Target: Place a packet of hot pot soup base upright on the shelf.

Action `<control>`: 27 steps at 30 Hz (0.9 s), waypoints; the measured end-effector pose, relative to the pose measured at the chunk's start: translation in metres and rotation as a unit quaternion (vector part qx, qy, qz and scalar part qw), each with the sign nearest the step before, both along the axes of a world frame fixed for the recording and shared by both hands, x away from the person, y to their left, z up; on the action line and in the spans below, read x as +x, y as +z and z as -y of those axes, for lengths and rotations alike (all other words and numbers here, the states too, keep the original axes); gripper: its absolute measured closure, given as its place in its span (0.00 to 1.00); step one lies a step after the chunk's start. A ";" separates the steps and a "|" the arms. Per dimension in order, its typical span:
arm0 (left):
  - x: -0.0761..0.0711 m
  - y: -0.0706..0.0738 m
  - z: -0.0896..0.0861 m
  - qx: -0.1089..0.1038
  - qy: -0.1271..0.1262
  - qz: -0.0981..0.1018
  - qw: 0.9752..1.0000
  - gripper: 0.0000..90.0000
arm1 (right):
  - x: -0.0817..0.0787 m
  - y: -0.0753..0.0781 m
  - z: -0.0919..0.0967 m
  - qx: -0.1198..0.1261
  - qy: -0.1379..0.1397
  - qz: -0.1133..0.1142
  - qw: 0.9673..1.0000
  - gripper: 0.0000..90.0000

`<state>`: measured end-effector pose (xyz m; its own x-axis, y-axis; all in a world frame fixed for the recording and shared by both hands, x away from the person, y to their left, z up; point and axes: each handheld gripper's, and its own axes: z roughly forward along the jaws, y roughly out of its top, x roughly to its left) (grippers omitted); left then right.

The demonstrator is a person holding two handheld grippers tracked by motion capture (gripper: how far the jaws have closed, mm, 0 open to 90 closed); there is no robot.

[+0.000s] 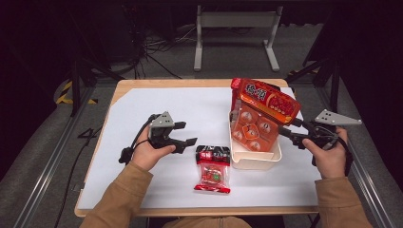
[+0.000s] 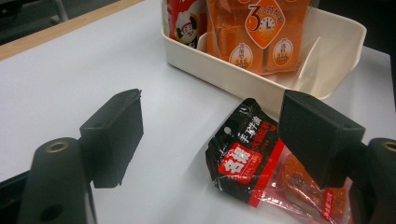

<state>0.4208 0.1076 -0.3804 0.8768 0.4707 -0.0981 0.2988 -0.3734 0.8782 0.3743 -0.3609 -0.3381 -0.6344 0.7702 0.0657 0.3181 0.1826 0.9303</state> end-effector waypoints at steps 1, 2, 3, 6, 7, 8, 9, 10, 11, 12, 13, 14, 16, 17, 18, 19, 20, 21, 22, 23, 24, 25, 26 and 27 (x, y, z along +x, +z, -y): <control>0.001 -0.001 0.001 -0.001 0.001 0.000 1.000 0.26 | -0.001 0.001 0.001 -0.001 -0.001 0.001 1.000 0.42; 0.001 -0.002 0.002 -0.003 0.001 -0.003 1.000 0.26 | -0.003 0.002 0.003 -0.006 0.000 0.000 1.000 0.42; 0.002 -0.002 0.002 -0.001 0.001 -0.005 1.000 0.26 | -0.004 0.003 0.004 -0.008 0.000 0.001 1.000 0.42; 0.004 -0.004 0.005 0.000 0.004 -0.010 1.000 0.26 | -0.008 0.007 0.008 -0.021 -0.005 0.003 1.000 0.43; 0.004 -0.005 0.006 0.000 0.005 -0.013 1.000 0.26 | -0.009 0.008 0.009 -0.020 -0.003 0.001 1.000 0.43; 0.005 -0.005 0.007 0.000 0.008 -0.014 1.000 0.26 | -0.010 0.008 0.009 -0.023 -0.003 0.001 1.000 0.43; 0.006 -0.006 0.007 0.001 0.007 -0.013 1.000 0.26 | -0.011 0.008 0.010 -0.029 -0.005 0.000 1.000 0.43; 0.006 -0.006 0.007 0.001 0.007 -0.013 1.000 0.26 | -0.011 0.008 0.010 -0.029 -0.005 0.000 1.000 0.43; 0.007 -0.007 0.008 0.000 0.008 -0.016 1.000 0.26 | -0.012 0.008 0.011 -0.034 -0.006 -0.001 0.999 0.43; 0.008 -0.009 0.009 0.002 0.009 -0.017 1.000 0.26 | -0.012 0.007 0.012 -0.036 -0.009 -0.001 0.999 0.43; 0.008 -0.009 0.010 0.003 0.010 -0.017 1.000 0.26 | -0.013 0.007 0.014 -0.035 -0.010 -0.001 0.999 0.43; 0.009 -0.011 0.011 0.003 0.010 -0.019 1.000 0.26 | -0.013 0.007 0.015 -0.033 -0.012 -0.002 0.999 0.43; 0.011 -0.013 0.012 0.003 0.009 -0.021 1.000 0.26 | -0.013 0.005 0.017 -0.035 -0.017 -0.003 0.999 0.43; 0.011 -0.014 0.013 0.004 0.009 -0.023 1.000 0.26 | -0.013 0.004 0.018 -0.035 -0.020 -0.003 0.999 0.42; 0.013 -0.016 0.014 0.003 0.009 -0.023 1.000 0.26 | -0.013 0.004 0.019 -0.034 -0.021 -0.002 0.999 0.42; 0.013 -0.018 0.015 0.000 0.009 -0.028 1.000 0.26 | -0.013 0.003 0.021 -0.032 -0.025 -0.003 0.999 0.41; 0.014 -0.020 0.016 -0.002 0.009 -0.033 0.999 0.26 | -0.013 0.002 0.022 -0.030 -0.027 -0.002 0.999 0.41; 0.014 -0.020 0.016 -0.002 0.009 -0.033 0.999 0.26 | -0.013 0.002 0.022 -0.030 -0.027 -0.002 0.999 0.41; 0.015 -0.022 0.017 -0.001 0.008 -0.033 0.999 0.26 | -0.013 0.002 0.022 -0.031 -0.028 -0.001 0.999 0.41; 0.015 -0.025 0.018 -0.003 0.008 -0.040 0.999 0.26 | -0.013 0.002 0.023 -0.028 -0.030 -0.001 0.999 0.41; 0.016 -0.026 0.019 -0.001 0.007 -0.042 0.999 0.26 | -0.012 0.002 0.024 -0.026 -0.031 -0.001 0.999 0.41; 0.017 -0.030 0.020 0.000 0.006 -0.046 0.999 0.26 | -0.012 0.002 0.024 -0.026 -0.031 -0.001 0.999 0.41; 0.017 -0.030 0.020 0.000 0.006 -0.046 0.999 0.27 | -0.012 0.002 0.024 -0.026 -0.031 -0.001 0.999 0.41; 0.018 -0.032 0.021 0.000 0.006 -0.052 0.999 0.27 | -0.012 0.001 0.024 -0.027 -0.030 -0.001 0.999 0.41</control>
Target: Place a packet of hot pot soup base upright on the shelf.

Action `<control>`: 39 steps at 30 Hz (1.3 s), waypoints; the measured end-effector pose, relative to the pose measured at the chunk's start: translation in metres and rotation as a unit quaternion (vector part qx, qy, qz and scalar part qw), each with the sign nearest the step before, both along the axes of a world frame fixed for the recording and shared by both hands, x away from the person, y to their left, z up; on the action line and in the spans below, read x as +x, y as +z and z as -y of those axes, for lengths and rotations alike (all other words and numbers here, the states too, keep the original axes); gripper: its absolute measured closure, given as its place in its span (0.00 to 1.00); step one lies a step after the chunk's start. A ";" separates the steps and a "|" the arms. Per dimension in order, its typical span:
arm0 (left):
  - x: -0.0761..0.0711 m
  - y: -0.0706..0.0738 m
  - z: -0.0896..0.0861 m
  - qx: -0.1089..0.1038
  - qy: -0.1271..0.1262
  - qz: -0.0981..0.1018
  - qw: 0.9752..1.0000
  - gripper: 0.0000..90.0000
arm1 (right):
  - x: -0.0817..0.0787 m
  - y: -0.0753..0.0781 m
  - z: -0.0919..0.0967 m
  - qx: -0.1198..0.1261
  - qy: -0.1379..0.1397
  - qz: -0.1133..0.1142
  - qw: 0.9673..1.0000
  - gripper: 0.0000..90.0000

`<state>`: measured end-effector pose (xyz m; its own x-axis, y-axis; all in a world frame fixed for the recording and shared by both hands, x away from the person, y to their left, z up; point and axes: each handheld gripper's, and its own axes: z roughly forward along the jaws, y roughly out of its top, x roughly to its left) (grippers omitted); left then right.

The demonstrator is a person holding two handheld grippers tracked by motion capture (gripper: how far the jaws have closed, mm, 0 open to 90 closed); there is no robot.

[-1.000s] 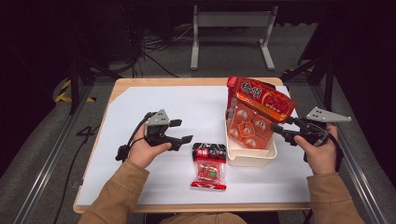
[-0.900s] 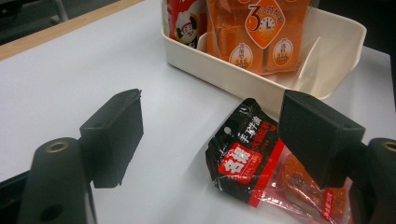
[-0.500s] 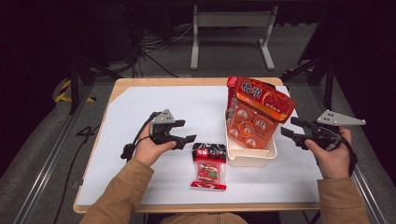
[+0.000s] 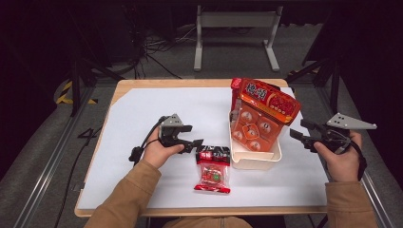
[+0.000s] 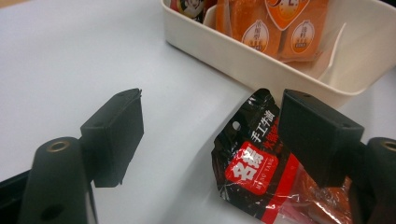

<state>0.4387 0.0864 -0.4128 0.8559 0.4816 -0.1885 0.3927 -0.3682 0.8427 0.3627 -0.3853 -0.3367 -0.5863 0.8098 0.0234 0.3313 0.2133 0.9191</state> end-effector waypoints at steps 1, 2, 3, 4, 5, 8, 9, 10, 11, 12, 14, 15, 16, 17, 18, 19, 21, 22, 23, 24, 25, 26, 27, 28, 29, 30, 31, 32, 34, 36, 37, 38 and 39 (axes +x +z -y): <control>0.001 -0.003 0.001 0.002 -0.004 -0.005 1.000 0.27 | 0.000 0.000 0.000 0.001 0.000 -0.001 1.000 0.41; 0.001 -0.005 0.002 0.003 -0.004 -0.008 1.000 0.28 | 0.001 -0.001 0.000 0.001 0.001 -0.001 1.000 0.41; 0.001 -0.006 0.003 0.006 -0.007 -0.013 1.000 0.28 | 0.001 -0.001 -0.001 0.000 0.002 -0.001 1.000 0.41; 0.001 -0.008 0.004 0.008 -0.009 -0.015 1.000 0.29 | 0.001 -0.001 -0.001 0.000 0.001 -0.002 1.000 0.41; 0.002 -0.009 0.005 0.010 -0.011 -0.016 1.000 0.30 | 0.001 -0.001 -0.001 0.000 0.001 -0.002 1.000 0.41; 0.002 -0.013 0.008 0.011 -0.017 -0.028 0.999 0.31 | 0.001 -0.001 -0.001 0.001 0.002 -0.001 1.000 0.41; 0.002 -0.014 0.008 0.013 -0.020 -0.029 0.999 0.32 | 0.001 -0.001 0.000 0.001 0.002 -0.002 1.000 0.41; 0.002 -0.015 0.009 0.013 -0.021 -0.033 0.999 0.32 | 0.002 -0.001 -0.001 0.002 0.001 -0.002 1.000 0.41; 0.002 -0.016 0.010 0.014 -0.022 -0.035 0.999 0.33 | 0.002 -0.001 0.000 0.002 0.002 -0.002 1.000 0.41; 0.002 -0.017 0.010 0.017 -0.025 -0.036 0.999 0.33 | 0.002 -0.001 0.000 0.001 0.002 -0.002 1.000 0.41; 0.002 -0.019 0.012 0.019 -0.029 -0.041 0.999 0.34 | 0.002 -0.002 0.000 0.001 0.002 -0.003 1.000 0.41; 0.002 -0.020 0.012 0.020 -0.029 -0.044 0.998 0.35 | 0.002 -0.002 0.000 0.001 0.003 -0.003 1.000 0.41; 0.002 -0.020 0.013 0.019 -0.031 -0.046 0.998 0.35 | 0.002 -0.002 0.000 0.001 0.002 -0.004 1.000 0.41; 0.002 -0.021 0.013 0.020 -0.031 -0.048 0.998 0.35 | 0.002 -0.003 -0.001 0.001 0.002 -0.005 1.000 0.41; 0.002 -0.022 0.013 0.022 -0.030 -0.052 0.998 0.36 | 0.002 -0.003 -0.001 0.001 0.002 -0.005 1.000 0.41; 0.003 -0.023 0.014 0.024 -0.033 -0.052 0.998 0.36 | 0.003 -0.003 -0.001 0.001 0.002 -0.005 1.000 0.41; 0.003 -0.024 0.014 0.024 -0.035 -0.058 0.997 0.37 | 0.003 -0.004 -0.001 0.001 0.003 -0.007 1.000 0.41; 0.003 -0.025 0.014 0.025 -0.036 -0.059 0.997 0.37 | 0.003 -0.004 -0.001 -0.001 0.003 -0.006 1.000 0.41; 0.004 -0.025 0.015 0.027 -0.037 -0.059 0.997 0.37 | 0.004 -0.004 -0.001 -0.001 0.004 -0.007 1.000 0.41; 0.004 -0.025 0.015 0.027 -0.037 -0.059 0.997 0.38 | 0.004 -0.004 -0.001 -0.001 0.004 -0.007 1.000 0.41; 0.004 -0.026 0.015 0.027 -0.037 -0.066 0.997 0.38 | 0.004 -0.004 -0.001 -0.001 0.003 -0.007 1.000 0.41; 0.004 -0.027 0.015 0.026 -0.036 -0.068 0.997 0.38 | 0.004 -0.005 -0.001 -0.001 0.003 -0.008 1.000 0.41; 0.004 -0.027 0.015 0.026 -0.037 -0.072 0.996 0.38 | 0.004 -0.005 -0.001 -0.001 0.003 -0.008 1.000 0.41; 0.004 -0.028 0.016 0.025 -0.039 -0.078 0.996 0.39 | 0.004 -0.005 -0.001 -0.002 0.003 -0.008 1.000 0.41; 0.005 -0.029 0.016 0.025 -0.043 -0.082 0.995 0.40 | 0.004 -0.005 -0.001 -0.003 0.003 -0.008 1.000 0.41; 0.004 -0.030 0.016 0.026 -0.043 -0.086 0.995 0.40 | 0.004 -0.005 -0.001 -0.002 0.003 -0.008 1.000 0.41; 0.004 -0.030 0.017 0.026 -0.046 -0.089 0.995 0.41 | 0.004 -0.005 -0.001 -0.002 0.003 -0.008 1.000 0.41; 0.005 -0.031 0.017 0.028 -0.048 -0.091 0.994 0.42 | 0.004 -0.005 -0.001 -0.002 0.003 -0.008 1.000 0.41; 0.004 -0.031 0.018 0.029 -0.052 -0.098 0.993 0.44 | 0.004 -0.005 -0.002 -0.003 0.005 -0.009 1.000 0.41; 0.004 -0.032 0.018 0.030 -0.058 -0.102 0.993 0.47 | 0.004 -0.005 -0.002 -0.003 0.005 -0.009 1.000 0.41; 0.004 -0.032 0.018 0.032 -0.060 -0.105 0.992 0.49 | 0.004 -0.005 -0.002 -0.003 0.005 -0.009 1.000 0.41; 0.004 -0.032 0.019 0.033 -0.063 -0.107 0.992 0.51 | 0.004 -0.005 -0.002 -0.003 0.005 -0.009 1.000 0.41; 0.004 -0.032 0.019 0.033 -0.063 -0.107 0.992 0.55 | 0.004 -0.005 -0.002 -0.003 0.005 -0.009 1.000 0.41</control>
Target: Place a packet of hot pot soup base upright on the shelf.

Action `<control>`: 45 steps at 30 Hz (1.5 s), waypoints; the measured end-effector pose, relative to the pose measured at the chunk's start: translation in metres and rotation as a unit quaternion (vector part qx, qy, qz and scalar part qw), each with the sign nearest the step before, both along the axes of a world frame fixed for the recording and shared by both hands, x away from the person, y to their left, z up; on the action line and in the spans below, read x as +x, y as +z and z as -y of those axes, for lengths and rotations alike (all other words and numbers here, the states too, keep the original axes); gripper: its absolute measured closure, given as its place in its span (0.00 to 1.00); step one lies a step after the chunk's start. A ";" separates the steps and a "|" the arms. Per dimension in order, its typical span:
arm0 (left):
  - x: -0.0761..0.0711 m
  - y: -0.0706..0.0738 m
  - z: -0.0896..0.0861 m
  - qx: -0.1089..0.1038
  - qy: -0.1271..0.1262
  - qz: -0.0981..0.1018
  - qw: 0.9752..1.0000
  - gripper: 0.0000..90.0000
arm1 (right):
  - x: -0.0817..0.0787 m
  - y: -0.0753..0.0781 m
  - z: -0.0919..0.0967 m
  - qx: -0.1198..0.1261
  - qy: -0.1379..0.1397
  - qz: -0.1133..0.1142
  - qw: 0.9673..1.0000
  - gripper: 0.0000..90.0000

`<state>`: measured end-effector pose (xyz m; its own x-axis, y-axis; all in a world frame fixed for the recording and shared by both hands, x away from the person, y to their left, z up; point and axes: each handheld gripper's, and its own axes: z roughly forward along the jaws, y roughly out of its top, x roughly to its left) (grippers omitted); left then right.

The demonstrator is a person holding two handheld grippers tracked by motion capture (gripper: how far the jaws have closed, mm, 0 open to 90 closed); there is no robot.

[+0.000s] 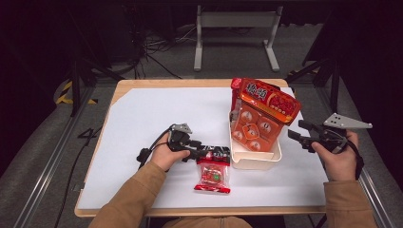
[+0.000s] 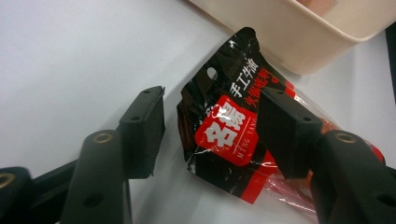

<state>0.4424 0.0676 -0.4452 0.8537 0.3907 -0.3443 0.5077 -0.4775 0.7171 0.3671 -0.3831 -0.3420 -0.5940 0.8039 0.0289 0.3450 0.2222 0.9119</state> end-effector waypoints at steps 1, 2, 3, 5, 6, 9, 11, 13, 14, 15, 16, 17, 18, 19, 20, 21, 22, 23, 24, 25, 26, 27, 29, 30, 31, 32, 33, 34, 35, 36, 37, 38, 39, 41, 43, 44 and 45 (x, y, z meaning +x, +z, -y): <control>-0.001 0.000 0.000 0.001 -0.003 -0.004 1.000 0.55 | 0.000 0.000 0.000 0.000 0.000 0.000 1.000 0.41; -0.001 -0.001 0.001 0.004 -0.008 -0.005 1.000 0.58 | 0.000 0.000 0.000 0.000 0.000 0.000 1.000 0.42; -0.001 -0.001 0.001 0.006 -0.008 -0.004 1.000 0.59 | 0.000 0.000 0.000 -0.001 0.000 0.000 1.000 0.42; -0.002 -0.001 0.002 0.018 -0.011 -0.001 1.000 0.65 | 0.000 0.000 0.000 0.000 0.000 -0.001 1.000 0.42; -0.002 -0.002 0.002 0.021 -0.011 0.000 1.000 0.68 | 0.000 0.000 0.000 0.000 0.000 0.000 1.000 0.42; -0.002 -0.003 0.002 0.028 -0.008 0.003 1.000 0.75 | 0.000 0.000 0.000 -0.001 0.001 0.000 1.000 0.42; -0.002 -0.003 0.002 0.032 -0.004 0.007 0.999 0.82 | 0.000 0.000 0.000 -0.001 0.001 -0.001 1.000 0.43; -0.002 -0.003 0.000 0.036 0.000 0.007 0.999 0.88 | 0.000 0.000 -0.001 -0.001 0.001 -0.002 1.000 0.43; -0.001 -0.003 0.000 0.035 0.000 0.005 0.999 0.91 | 0.000 0.000 -0.001 -0.002 0.001 -0.002 1.000 0.43; -0.001 -0.003 -0.001 0.034 0.000 0.004 0.999 0.93 | 0.000 0.000 -0.001 -0.002 0.001 -0.002 1.000 0.43; -0.002 -0.002 -0.001 0.034 0.001 0.006 0.999 0.94 | 0.000 -0.001 -0.001 -0.003 0.001 -0.002 1.000 0.43; -0.002 -0.001 -0.001 0.034 0.001 0.006 0.999 0.96 | 0.000 -0.001 -0.001 -0.003 0.001 -0.002 1.000 0.43; -0.002 0.000 -0.002 0.035 0.002 0.006 0.999 0.96 | 0.000 -0.001 -0.001 -0.002 0.001 -0.002 1.000 0.43; -0.002 0.001 -0.003 0.031 0.002 0.006 0.999 0.97 | 0.000 -0.001 -0.001 -0.001 0.001 -0.002 1.000 0.43; -0.002 0.003 -0.004 0.030 0.002 0.008 1.000 0.98 | 0.000 0.000 0.000 -0.002 0.001 -0.002 1.000 0.43; -0.003 0.005 -0.005 0.026 0.002 0.006 1.000 0.98 | 0.001 -0.001 0.000 -0.002 0.001 -0.001 1.000 0.43; -0.004 0.007 -0.006 0.021 0.002 0.006 1.000 0.99 | 0.001 -0.001 0.000 -0.001 0.001 -0.001 1.000 0.43; -0.004 0.010 -0.007 0.017 0.002 0.006 1.000 0.99 | 0.001 -0.001 0.000 -0.001 0.001 -0.001 1.000 0.44; -0.005 0.011 -0.008 0.016 0.001 0.007 1.000 0.99 | 0.001 -0.001 0.001 -0.001 0.000 -0.001 1.000 0.44; -0.006 0.014 -0.009 0.012 0.002 0.010 1.000 0.99 | 0.001 -0.001 0.001 -0.001 0.000 -0.001 1.000 0.44; -0.006 0.014 -0.009 0.012 0.002 0.010 1.000 0.99 | 0.001 -0.001 0.001 -0.001 0.000 -0.001 1.000 0.44; -0.007 0.018 -0.011 0.010 0.001 0.013 1.000 0.99 | 0.001 -0.001 0.001 -0.001 0.001 -0.001 1.000 0.44; -0.009 0.024 -0.013 0.001 0.001 0.016 1.000 0.99 | 0.001 0.000 0.001 -0.001 0.001 0.000 1.000 0.44; -0.009 0.027 -0.014 0.000 -0.002 0.021 1.000 0.99 | 0.001 0.000 0.001 -0.001 0.001 0.000 1.000 0.45; -0.011 0.030 -0.015 -0.008 0.000 0.021 1.000 1.00 | 0.001 0.000 0.001 -0.001 0.001 0.000 1.000 0.45; -0.012 0.033 -0.016 -0.011 -0.003 0.024 1.000 1.00 | 0.001 0.000 0.001 -0.001 0.001 0.000 1.000 0.45; -0.014 0.036 -0.017 -0.019 -0.002 0.023 1.000 1.00 | 0.001 0.000 0.001 -0.001 0.002 0.000 1.000 0.46; -0.015 0.040 -0.019 -0.023 -0.004 0.027 0.999 1.00 | 0.001 0.000 0.001 -0.001 0.002 -0.001 1.000 0.47; -0.017 0.043 -0.020 -0.026 -0.006 0.030 0.999 1.00 | 0.001 0.000 0.001 -0.001 0.004 -0.002 1.000 0.48; -0.017 0.043 -0.020 -0.026 -0.006 0.030 0.999 1.00 | 0.001 0.000 0.001 -0.001 0.004 -0.002 1.000 0.48; -0.018 0.047 -0.021 -0.029 -0.007 0.033 0.999 1.00 | 0.001 0.000 0.001 -0.002 0.004 -0.003 1.000 0.49; -0.020 0.050 -0.022 -0.031 -0.008 0.036 0.999 1.00 | 0.001 0.000 0.002 -0.002 0.005 -0.004 1.000 0.50; -0.021 0.052 -0.023 -0.033 -0.009 0.037 0.999 1.00 | 0.001 0.000 0.002 -0.002 0.005 -0.004 1.000 0.50; -0.024 0.058 -0.024 -0.037 -0.014 0.043 0.998 1.00 | 0.001 0.001 0.002 -0.003 0.005 -0.005 1.000 0.52; -0.026 0.063 -0.025 -0.038 -0.015 0.050 0.998 1.00 | 0.001 0.001 0.003 -0.005 0.006 -0.006 1.000 0.53; -0.028 0.066 -0.025 -0.041 -0.018 0.051 0.998 1.00 | 0.001 0.001 0.003 -0.006 0.006 -0.006 1.000 0.53; -0.029 0.068 -0.026 -0.041 -0.021 0.052 0.998 1.00 | 0.001 0.001 0.003 -0.007 0.006 -0.006 1.000 0.54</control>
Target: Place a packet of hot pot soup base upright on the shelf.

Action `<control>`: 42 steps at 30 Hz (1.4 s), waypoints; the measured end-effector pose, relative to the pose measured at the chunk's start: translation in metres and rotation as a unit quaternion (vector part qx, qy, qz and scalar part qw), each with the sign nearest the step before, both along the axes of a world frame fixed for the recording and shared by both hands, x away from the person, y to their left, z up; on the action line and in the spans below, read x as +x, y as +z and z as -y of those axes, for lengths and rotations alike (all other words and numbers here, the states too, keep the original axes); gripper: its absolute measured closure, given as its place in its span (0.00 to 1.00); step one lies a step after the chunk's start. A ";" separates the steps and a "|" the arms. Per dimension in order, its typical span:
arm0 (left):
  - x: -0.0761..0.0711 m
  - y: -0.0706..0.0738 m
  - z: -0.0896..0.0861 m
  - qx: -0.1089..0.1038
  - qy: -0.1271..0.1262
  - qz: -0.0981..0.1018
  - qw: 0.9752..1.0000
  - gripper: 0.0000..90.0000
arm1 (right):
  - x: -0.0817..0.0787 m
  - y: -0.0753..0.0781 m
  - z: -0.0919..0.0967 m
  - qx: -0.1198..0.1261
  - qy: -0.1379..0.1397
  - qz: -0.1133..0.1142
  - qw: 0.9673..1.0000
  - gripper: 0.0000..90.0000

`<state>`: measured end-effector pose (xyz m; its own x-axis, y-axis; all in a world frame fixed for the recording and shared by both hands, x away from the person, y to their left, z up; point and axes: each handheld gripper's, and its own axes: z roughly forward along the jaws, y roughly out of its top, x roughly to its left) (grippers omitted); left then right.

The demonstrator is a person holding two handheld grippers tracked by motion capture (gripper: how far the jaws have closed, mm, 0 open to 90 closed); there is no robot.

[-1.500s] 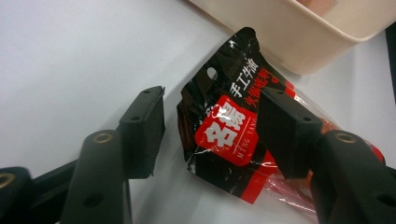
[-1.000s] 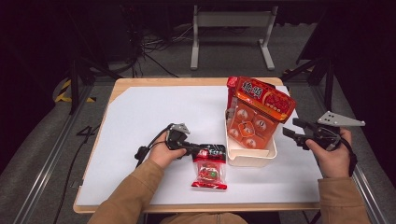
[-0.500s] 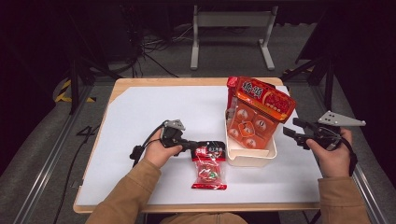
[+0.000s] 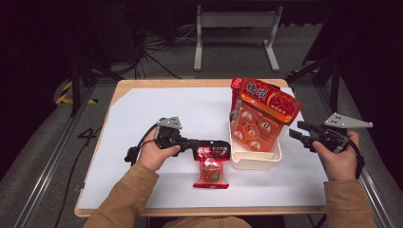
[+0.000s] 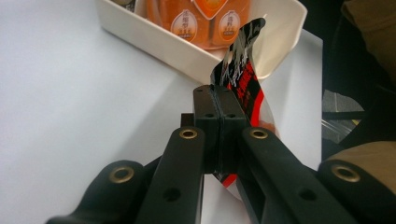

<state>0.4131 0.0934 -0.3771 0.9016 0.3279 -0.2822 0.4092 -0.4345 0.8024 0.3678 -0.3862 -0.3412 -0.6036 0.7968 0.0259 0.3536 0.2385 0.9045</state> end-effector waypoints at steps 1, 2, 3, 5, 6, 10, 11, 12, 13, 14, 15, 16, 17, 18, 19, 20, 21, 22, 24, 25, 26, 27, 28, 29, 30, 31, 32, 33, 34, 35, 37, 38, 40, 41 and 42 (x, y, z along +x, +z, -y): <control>-0.001 0.002 0.000 0.000 -0.003 0.001 1.000 1.00 | 0.000 0.000 0.000 -0.001 0.001 -0.001 1.000 0.55; -0.003 0.004 -0.001 0.000 -0.005 0.003 1.000 1.00 | 0.000 0.000 0.000 -0.001 0.001 -0.002 1.000 0.55; -0.004 0.006 -0.001 0.000 -0.009 0.002 1.000 1.00 | 0.000 0.000 0.000 -0.001 0.003 -0.002 1.000 0.55; -0.008 0.011 -0.001 0.002 -0.016 0.005 1.000 1.00 | 0.000 0.000 0.001 -0.003 0.002 -0.003 1.000 0.56; -0.011 0.015 -0.001 0.000 -0.021 0.010 1.000 1.00 | 0.000 0.000 0.001 -0.004 0.003 -0.003 1.000 0.57; -0.021 0.028 0.000 -0.003 -0.033 0.027 0.999 1.00 | 0.000 0.000 0.003 -0.004 0.002 -0.005 1.000 0.57; -0.024 0.031 0.000 -0.007 -0.036 0.032 0.999 1.00 | 0.000 0.000 0.003 -0.004 0.002 -0.005 1.000 0.57; -0.026 0.034 0.000 -0.008 -0.037 0.036 0.999 1.00 | 0.000 0.000 0.003 -0.004 0.002 -0.005 1.000 0.57; -0.026 0.034 0.000 -0.008 -0.037 0.036 0.999 1.00 | 0.000 0.000 0.003 -0.004 0.002 -0.005 1.000 0.57; -0.029 0.037 0.000 -0.009 -0.037 0.040 0.998 1.00 | 0.000 0.000 0.003 -0.004 0.002 -0.005 1.000 0.57; -0.030 0.039 0.000 -0.011 -0.039 0.044 0.998 1.00 | 0.000 0.000 0.004 -0.004 0.002 -0.005 1.000 0.57; -0.031 0.040 0.000 -0.012 -0.040 0.046 0.998 1.00 | 0.000 0.000 0.004 -0.004 0.001 -0.005 1.000 0.57; -0.033 0.043 0.000 -0.011 -0.040 0.052 0.998 1.00 | 0.000 0.000 0.004 -0.005 0.000 -0.005 1.000 0.58; -0.033 0.044 0.000 -0.012 -0.038 0.055 0.998 1.00 | 0.001 -0.001 0.004 -0.007 0.000 -0.005 1.000 0.58; -0.034 0.045 0.000 -0.012 -0.037 0.060 0.997 1.00 | 0.001 -0.001 0.005 -0.007 0.001 -0.005 1.000 0.58; -0.034 0.046 -0.001 -0.013 -0.036 0.062 0.997 1.00 | 0.001 -0.001 0.004 -0.006 0.000 -0.007 1.000 0.58; -0.034 0.048 -0.002 -0.013 -0.034 0.067 0.997 1.00 | 0.001 -0.002 0.005 -0.008 -0.001 -0.008 1.000 0.58; -0.034 0.048 -0.003 -0.016 -0.033 0.067 0.997 1.00 | 0.002 -0.003 0.005 -0.007 -0.001 -0.010 1.000 0.58; -0.033 0.050 -0.006 -0.024 -0.030 0.072 0.997 1.00 | 0.002 -0.004 0.005 -0.009 -0.001 -0.012 1.000 0.58; -0.033 0.051 -0.007 -0.028 -0.029 0.072 0.997 1.00 | 0.003 -0.005 0.005 -0.008 -0.002 -0.012 1.000 0.58; -0.034 0.052 -0.008 -0.033 -0.028 0.076 0.996 1.00 | 0.003 -0.005 0.006 -0.009 -0.003 -0.012 1.000 0.58; -0.034 0.053 -0.009 -0.038 -0.027 0.078 0.996 1.00 | 0.003 -0.005 0.006 -0.008 -0.003 -0.013 1.000 0.58; -0.035 0.055 -0.010 -0.042 -0.027 0.080 0.996 1.00 | 0.003 -0.006 0.006 -0.009 -0.004 -0.013 1.000 0.58; -0.035 0.056 -0.010 -0.048 -0.028 0.084 0.995 1.00 | 0.003 -0.006 0.006 -0.009 -0.004 -0.014 1.000 0.58; -0.036 0.058 -0.011 -0.052 -0.029 0.087 0.994 1.00 | 0.003 -0.006 0.006 -0.009 -0.004 -0.013 1.000 0.57; -0.037 0.059 -0.011 -0.058 -0.030 0.091 0.994 1.00 | 0.004 -0.007 0.006 -0.008 -0.005 -0.013 1.000 0.57; -0.037 0.061 -0.011 -0.063 -0.032 0.094 0.993 1.00 | 0.004 -0.007 0.006 -0.008 -0.004 -0.013 1.000 0.57; -0.038 0.062 -0.011 -0.066 -0.034 0.097 0.992 1.00 | 0.004 -0.008 0.006 -0.009 -0.005 -0.014 1.000 0.56; -0.038 0.063 -0.011 -0.068 -0.035 0.102 0.992 1.00 | 0.005 -0.008 0.006 -0.009 -0.005 -0.015 1.000 0.56; -0.038 0.064 -0.011 -0.069 -0.035 0.104 0.992 1.00 | 0.005 -0.009 0.006 -0.009 -0.005 -0.015 1.000 0.56; -0.038 0.065 -0.010 -0.072 -0.034 0.106 0.991 1.00 | 0.006 -0.010 0.006 -0.010 -0.006 -0.015 1.000 0.56; -0.038 0.065 -0.010 -0.072 -0.034 0.106 0.991 1.00 | 0.006 -0.010 0.006 -0.010 -0.006 -0.015 1.000 0.56; -0.036 0.066 -0.009 -0.077 -0.038 0.105 0.991 1.00 | 0.006 -0.010 0.007 -0.009 -0.007 -0.017 1.000 0.55; -0.035 0.066 -0.008 -0.077 -0.041 0.107 0.990 1.00 | 0.006 -0.010 0.007 -0.009 -0.006 -0.016 1.000 0.54; -0.033 0.065 -0.008 -0.079 -0.044 0.107 0.990 1.00 | 0.007 -0.011 0.007 -0.009 -0.005 -0.018 1.000 0.53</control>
<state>0.3799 0.1014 -0.3122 0.9696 0.2114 -0.1231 0.1882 -0.3233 0.9274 0.3749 -0.3931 -0.3517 -0.5942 0.8037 0.0328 0.3876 0.2504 0.8872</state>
